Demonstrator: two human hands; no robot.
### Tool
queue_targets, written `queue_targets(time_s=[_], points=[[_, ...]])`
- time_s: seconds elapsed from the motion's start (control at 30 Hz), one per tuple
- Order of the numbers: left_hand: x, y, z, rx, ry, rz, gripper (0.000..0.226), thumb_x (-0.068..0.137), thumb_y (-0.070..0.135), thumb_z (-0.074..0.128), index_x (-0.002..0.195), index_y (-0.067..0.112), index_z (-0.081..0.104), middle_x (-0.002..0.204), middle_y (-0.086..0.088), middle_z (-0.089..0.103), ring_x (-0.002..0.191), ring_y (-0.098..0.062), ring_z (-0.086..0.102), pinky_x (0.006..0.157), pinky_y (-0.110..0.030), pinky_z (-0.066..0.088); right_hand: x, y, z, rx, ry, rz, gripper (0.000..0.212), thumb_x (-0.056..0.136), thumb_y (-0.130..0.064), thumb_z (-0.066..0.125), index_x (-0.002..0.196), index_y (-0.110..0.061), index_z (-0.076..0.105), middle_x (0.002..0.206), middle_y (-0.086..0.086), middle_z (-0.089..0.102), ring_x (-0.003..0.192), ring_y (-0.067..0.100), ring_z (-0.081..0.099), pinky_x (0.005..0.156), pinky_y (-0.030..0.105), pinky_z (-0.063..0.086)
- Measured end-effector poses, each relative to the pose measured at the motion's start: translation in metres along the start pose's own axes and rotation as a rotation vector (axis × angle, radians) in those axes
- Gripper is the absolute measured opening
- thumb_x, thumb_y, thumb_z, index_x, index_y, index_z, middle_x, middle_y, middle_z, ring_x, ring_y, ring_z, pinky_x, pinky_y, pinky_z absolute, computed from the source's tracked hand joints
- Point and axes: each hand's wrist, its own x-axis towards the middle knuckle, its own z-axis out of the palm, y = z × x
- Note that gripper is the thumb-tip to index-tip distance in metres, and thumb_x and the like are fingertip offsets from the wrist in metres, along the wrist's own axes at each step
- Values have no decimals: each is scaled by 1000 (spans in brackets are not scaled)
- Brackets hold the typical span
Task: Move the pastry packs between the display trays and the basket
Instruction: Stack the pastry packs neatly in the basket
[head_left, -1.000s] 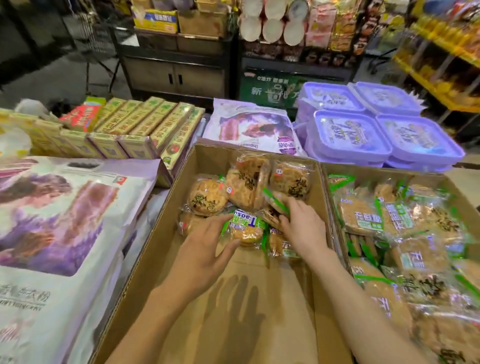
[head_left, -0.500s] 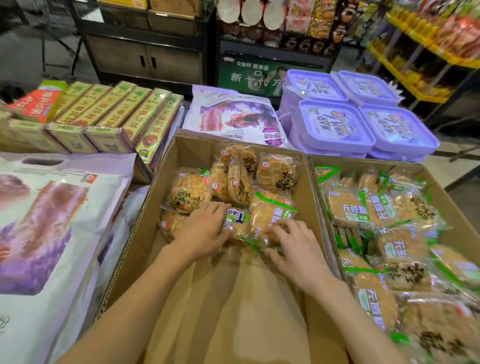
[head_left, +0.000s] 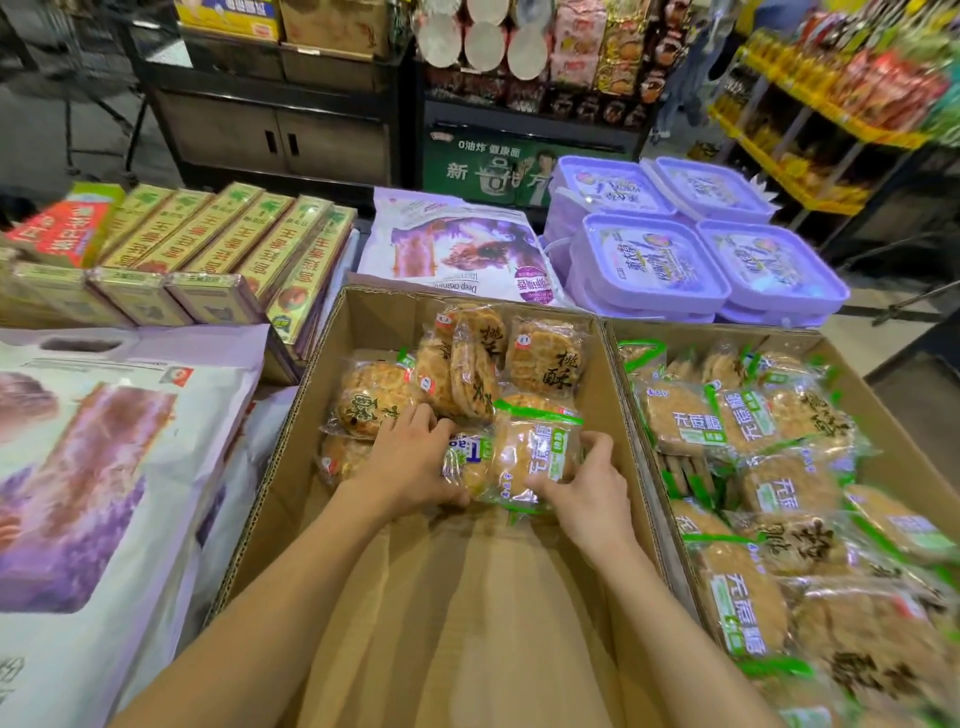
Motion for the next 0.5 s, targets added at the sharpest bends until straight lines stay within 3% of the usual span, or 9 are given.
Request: queue_targets(time_s=[0.1,0.23,0.37,0.5], points=[[-6,-1,3,-9,-13,8,91,61,82,71,124,22,46,129,1,43,123,-22,36,102,-39,33,2,2,1,55,-2,37,86,72,-41,89,138,-14,41,119,8,65,114,27,60,90,35,46],[-19,2,5,-45,-33,-11,95,58,83,71,122,19,40,130,-1,54,125,-24,43,102,-41,34,4,0,4,71,-36,59,83,69,-38,91,138,-15,52,122,5,70,113,22,64,101,39,48],[-30,9,6,16,-36,-37,103,60,84,69,137,21,42,133,-2,49,127,-25,39,104,-41,32,-2,-1,1,160,-44,101,77,69,-32,92,136,-15,58,114,6,72,106,23,67,99,43,52],[-38,21,2,26,-21,-74,93,61,77,75,130,22,49,129,-5,46,124,-27,37,100,-42,36,-11,4,-2,265,-11,82,58,68,-20,91,118,-25,62,104,1,73,95,20,70,90,47,57]])
